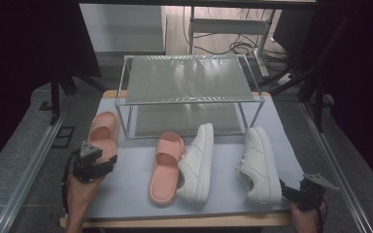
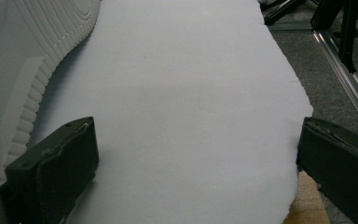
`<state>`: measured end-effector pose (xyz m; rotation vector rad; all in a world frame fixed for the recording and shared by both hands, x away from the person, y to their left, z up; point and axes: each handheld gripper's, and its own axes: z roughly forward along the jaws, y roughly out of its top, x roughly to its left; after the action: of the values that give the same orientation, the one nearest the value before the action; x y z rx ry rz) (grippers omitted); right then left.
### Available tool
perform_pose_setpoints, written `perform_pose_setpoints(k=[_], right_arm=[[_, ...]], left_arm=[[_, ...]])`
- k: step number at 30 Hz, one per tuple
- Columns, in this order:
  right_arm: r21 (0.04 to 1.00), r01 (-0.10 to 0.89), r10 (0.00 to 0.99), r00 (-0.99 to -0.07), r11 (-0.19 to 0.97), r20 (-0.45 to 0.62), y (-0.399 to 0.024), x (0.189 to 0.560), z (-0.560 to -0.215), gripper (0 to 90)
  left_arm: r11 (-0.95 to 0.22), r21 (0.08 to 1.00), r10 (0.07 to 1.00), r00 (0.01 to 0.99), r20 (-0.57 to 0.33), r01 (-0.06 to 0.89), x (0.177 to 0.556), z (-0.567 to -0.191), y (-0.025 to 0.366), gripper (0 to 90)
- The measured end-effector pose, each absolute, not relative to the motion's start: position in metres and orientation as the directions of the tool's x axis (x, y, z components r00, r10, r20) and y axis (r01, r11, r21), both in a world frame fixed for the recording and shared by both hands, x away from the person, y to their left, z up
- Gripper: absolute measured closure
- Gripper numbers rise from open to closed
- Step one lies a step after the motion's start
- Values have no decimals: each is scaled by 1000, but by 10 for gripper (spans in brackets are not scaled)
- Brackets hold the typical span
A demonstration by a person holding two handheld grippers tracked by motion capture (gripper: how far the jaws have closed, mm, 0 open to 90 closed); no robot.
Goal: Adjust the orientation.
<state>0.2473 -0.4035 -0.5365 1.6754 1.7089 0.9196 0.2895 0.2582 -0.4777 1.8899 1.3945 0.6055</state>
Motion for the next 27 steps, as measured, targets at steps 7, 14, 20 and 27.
perform_pose_setpoints(k=[7,14,20,27], right_arm=[[796,605,996,-53,-21,67,-404,247,-537,0],[796,605,996,-55,-20,66,-404,247,-537,0],[795,607,996,-54,-20,66,-404,248,-537,0],[796,605,996,-54,-22,69,-405,248,-537,0]], left_arm=[[-163,763,953,299,-42,626,311,-477,263,441],[-143,761,964,264,-38,633,339,-478,265,486],[-148,750,965,260,-33,645,353,-480,263,588],[-134,731,970,241,-42,669,374,-483,263,659]])
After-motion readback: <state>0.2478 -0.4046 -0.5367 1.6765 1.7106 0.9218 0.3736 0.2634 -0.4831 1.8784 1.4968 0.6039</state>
